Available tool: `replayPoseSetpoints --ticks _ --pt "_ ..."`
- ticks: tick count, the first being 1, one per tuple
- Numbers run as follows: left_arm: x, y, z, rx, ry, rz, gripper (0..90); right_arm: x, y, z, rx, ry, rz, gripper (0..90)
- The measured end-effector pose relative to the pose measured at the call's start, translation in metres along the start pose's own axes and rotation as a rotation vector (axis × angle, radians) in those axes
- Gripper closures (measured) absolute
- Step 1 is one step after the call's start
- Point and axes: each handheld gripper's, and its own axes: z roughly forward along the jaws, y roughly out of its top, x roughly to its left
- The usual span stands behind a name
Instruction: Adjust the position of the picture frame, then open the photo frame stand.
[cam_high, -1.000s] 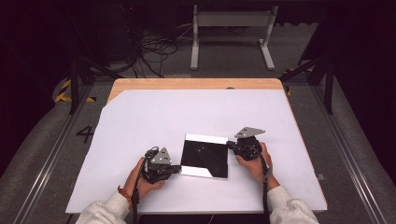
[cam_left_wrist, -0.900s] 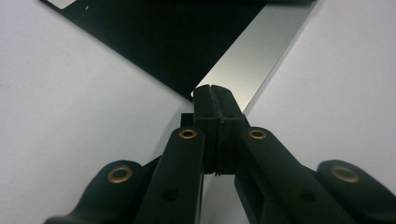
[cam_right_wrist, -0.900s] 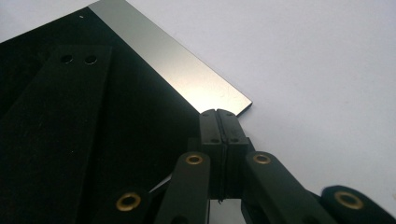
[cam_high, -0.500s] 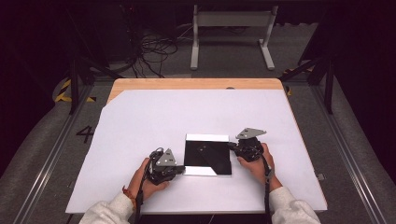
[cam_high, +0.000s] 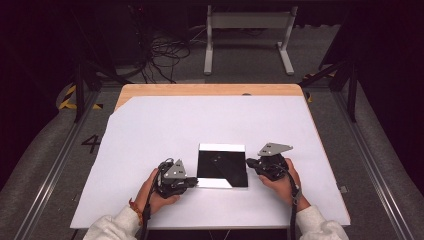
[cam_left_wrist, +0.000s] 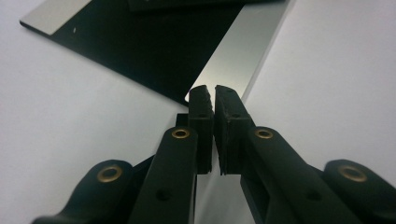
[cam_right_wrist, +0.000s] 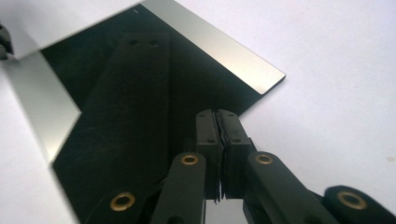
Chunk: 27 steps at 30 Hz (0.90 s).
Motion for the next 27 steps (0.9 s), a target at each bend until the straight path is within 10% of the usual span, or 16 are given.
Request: replayPoseSetpoints --ticks 12,27 --pt "-0.001 -0.027 -0.040 -0.027 0.087 0.036 71.6 -0.001 -0.020 -0.038 0.004 0.019 -0.004 84.7" --pt "0.005 -0.059 -0.061 -0.055 0.189 -0.096 38.8 0.010 -0.035 -0.046 0.078 0.047 -0.046 79.8"
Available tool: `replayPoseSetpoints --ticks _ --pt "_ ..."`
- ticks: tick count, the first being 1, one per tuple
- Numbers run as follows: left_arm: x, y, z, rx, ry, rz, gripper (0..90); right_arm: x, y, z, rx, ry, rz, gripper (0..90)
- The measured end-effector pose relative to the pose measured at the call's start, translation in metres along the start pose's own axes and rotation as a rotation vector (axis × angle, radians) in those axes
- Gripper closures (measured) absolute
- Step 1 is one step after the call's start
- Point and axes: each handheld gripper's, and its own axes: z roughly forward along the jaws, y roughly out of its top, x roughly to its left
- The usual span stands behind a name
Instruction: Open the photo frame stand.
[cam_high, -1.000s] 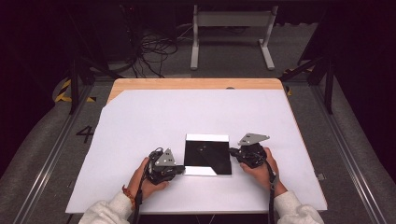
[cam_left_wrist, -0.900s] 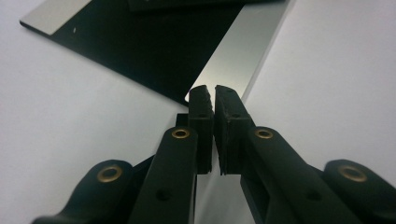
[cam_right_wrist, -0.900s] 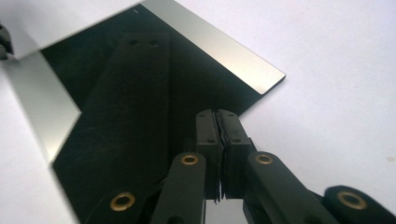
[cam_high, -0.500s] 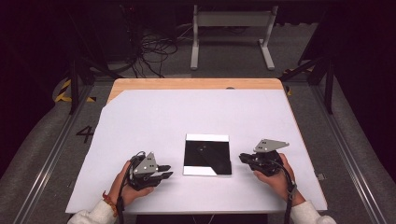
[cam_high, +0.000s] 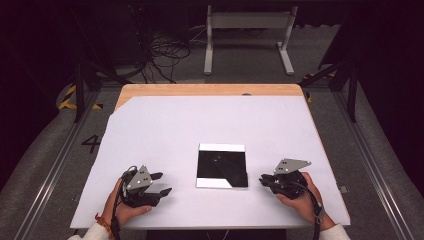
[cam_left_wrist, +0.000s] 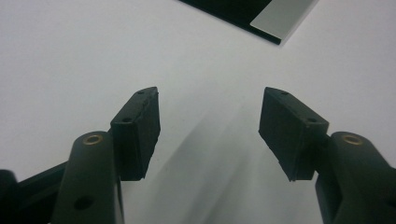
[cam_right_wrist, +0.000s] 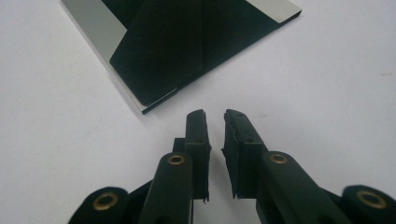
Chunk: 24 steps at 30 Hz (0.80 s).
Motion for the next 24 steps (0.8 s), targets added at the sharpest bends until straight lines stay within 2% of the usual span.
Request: replayPoseSetpoints --ticks 3,4,11,17,20,24 --pt "0.002 0.000 -0.002 -0.012 0.009 -0.010 34.6 0.001 0.000 0.001 0.009 0.005 -0.008 79.3" --pt "0.003 0.000 -0.002 -0.018 0.012 -0.025 34.6 0.001 0.001 0.002 0.012 0.008 -0.007 79.2" --pt "0.000 -0.001 -0.001 0.006 0.023 -0.041 27.3 0.007 0.005 0.008 0.058 0.035 -0.014 76.1" --pt "-0.005 -0.006 -0.005 0.013 0.010 -0.041 25.3 0.013 0.006 0.010 0.089 0.052 -0.027 74.8" --pt "-0.007 -0.009 -0.005 0.021 0.010 -0.039 24.4 0.016 0.008 0.010 0.100 0.035 -0.038 72.2" --pt "-0.007 -0.009 -0.002 0.015 -0.003 -0.057 22.8 0.019 0.012 0.009 0.103 0.042 -0.046 72.8"
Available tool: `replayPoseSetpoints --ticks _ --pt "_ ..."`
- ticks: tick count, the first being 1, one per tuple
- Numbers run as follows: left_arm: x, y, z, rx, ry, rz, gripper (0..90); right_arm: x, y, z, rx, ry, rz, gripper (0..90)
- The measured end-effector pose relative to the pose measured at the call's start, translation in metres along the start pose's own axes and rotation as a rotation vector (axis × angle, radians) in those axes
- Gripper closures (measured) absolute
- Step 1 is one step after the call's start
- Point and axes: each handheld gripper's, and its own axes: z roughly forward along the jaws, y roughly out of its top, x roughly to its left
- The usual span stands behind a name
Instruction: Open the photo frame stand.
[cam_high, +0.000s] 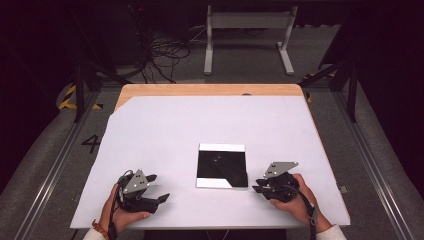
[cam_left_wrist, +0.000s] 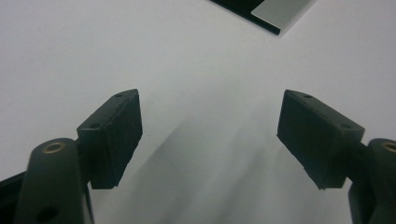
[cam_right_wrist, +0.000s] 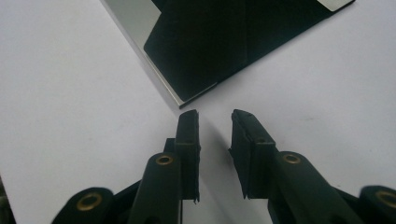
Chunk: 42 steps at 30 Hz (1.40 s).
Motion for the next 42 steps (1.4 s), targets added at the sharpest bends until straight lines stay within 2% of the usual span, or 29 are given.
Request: replayPoseSetpoints --ticks 2,5,9,14,17,20,25,30,36,42 --pt "-0.003 0.001 0.003 0.011 -0.002 0.018 22.0 0.002 0.003 0.001 0.009 -0.004 -0.012 73.2" --pt "-0.005 0.003 0.004 0.006 -0.006 0.019 21.2 0.002 0.008 0.003 0.022 0.006 -0.024 75.3" --pt "-0.007 0.003 0.003 0.011 -0.002 0.034 21.0 0.004 0.011 0.004 0.049 0.041 -0.031 75.5" --pt "-0.005 0.003 0.004 0.017 -0.007 0.028 20.6 0.008 0.013 0.008 0.086 0.061 -0.040 75.7" --pt "-0.005 0.003 0.004 0.018 -0.013 0.029 20.4 0.010 0.017 0.010 0.106 0.054 -0.056 76.0" --pt "-0.006 0.003 0.005 0.022 -0.015 0.033 20.2 0.010 0.020 0.013 0.115 0.051 -0.034 77.1" --pt "-0.007 0.003 0.006 0.029 -0.022 0.033 19.9 0.010 0.023 0.015 0.121 0.046 -0.036 78.4" --pt "-0.007 0.003 0.008 0.034 -0.028 0.035 19.6 0.010 0.023 0.015 0.109 0.046 -0.040 77.1" --pt "-0.007 0.003 0.007 0.036 -0.028 0.033 19.3 0.005 0.021 0.014 0.062 0.089 0.007 69.5" --pt "-0.008 0.003 0.009 0.042 -0.031 0.035 19.0 0.000 0.020 0.013 -0.012 0.138 0.086 62.5"
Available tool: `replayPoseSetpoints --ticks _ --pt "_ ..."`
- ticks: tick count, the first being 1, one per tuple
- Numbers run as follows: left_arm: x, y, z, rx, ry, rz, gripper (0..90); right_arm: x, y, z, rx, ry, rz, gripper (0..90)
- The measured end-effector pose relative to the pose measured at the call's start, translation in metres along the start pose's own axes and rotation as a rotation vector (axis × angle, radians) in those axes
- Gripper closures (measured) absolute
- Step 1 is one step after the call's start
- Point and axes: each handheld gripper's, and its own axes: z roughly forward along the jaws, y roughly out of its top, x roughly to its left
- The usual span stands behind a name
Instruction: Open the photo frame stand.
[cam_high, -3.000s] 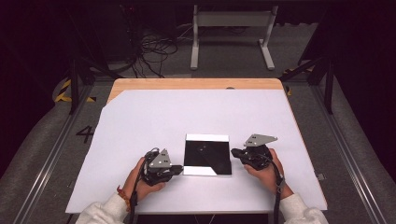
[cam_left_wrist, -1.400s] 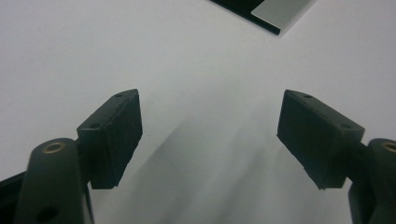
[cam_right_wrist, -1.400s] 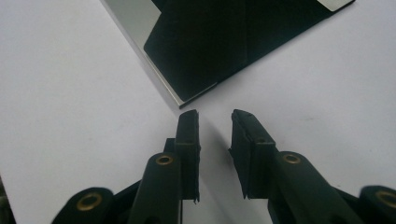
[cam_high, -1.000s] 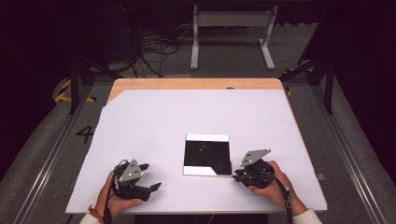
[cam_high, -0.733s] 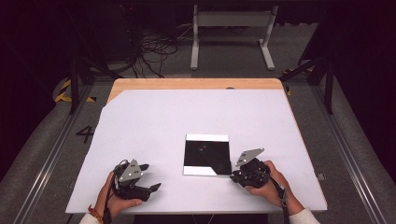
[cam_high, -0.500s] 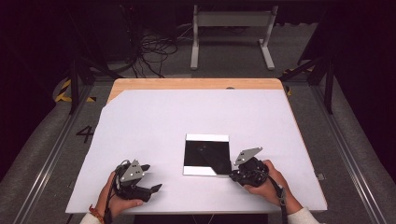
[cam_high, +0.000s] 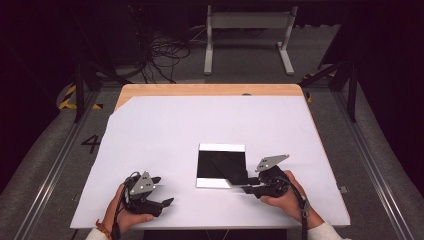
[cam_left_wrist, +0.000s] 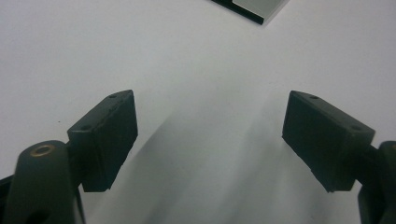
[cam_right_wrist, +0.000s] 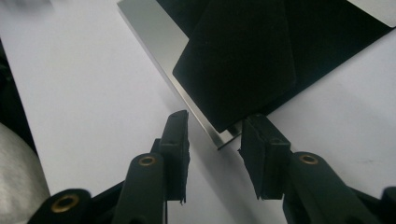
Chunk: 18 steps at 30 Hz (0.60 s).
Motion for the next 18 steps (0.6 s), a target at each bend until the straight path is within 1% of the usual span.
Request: replayPoseSetpoints --ticks 4,6,8,11,12,13,14,15,16,18 --pt "0.000 0.000 0.001 0.005 0.002 0.003 18.7 -0.003 0.001 -0.002 -0.046 0.034 0.042 58.6" --pt "0.001 0.000 0.001 0.009 0.002 0.004 18.4 -0.004 0.001 -0.003 -0.057 0.034 0.050 56.5" --pt "0.000 0.000 0.001 0.011 0.001 0.004 18.4 -0.005 0.001 -0.002 -0.067 0.047 0.065 54.3" --pt "0.000 0.000 0.002 0.013 0.001 0.001 18.2 -0.008 0.002 -0.001 -0.089 0.062 0.102 50.7" --pt "0.000 0.000 0.002 0.016 0.005 0.001 18.1 -0.009 0.001 -0.001 -0.098 0.071 0.121 50.0" --pt "0.000 0.000 0.003 0.022 0.009 0.002 18.1 -0.012 0.001 -0.001 -0.114 0.093 0.153 51.1" --pt "-0.001 0.000 0.003 0.022 0.011 0.004 18.1 -0.015 -0.001 -0.001 -0.131 0.114 0.200 52.2" --pt "-0.001 0.000 0.004 0.028 0.015 0.006 18.1 -0.017 -0.001 -0.001 -0.142 0.119 0.225 51.8" --pt "-0.001 0.000 0.004 0.032 0.017 0.009 18.1 -0.020 -0.003 0.000 -0.160 0.136 0.262 50.2" --pt "-0.002 0.000 0.004 0.035 0.018 0.012 18.1 -0.024 -0.005 0.000 -0.176 0.159 0.296 49.4"
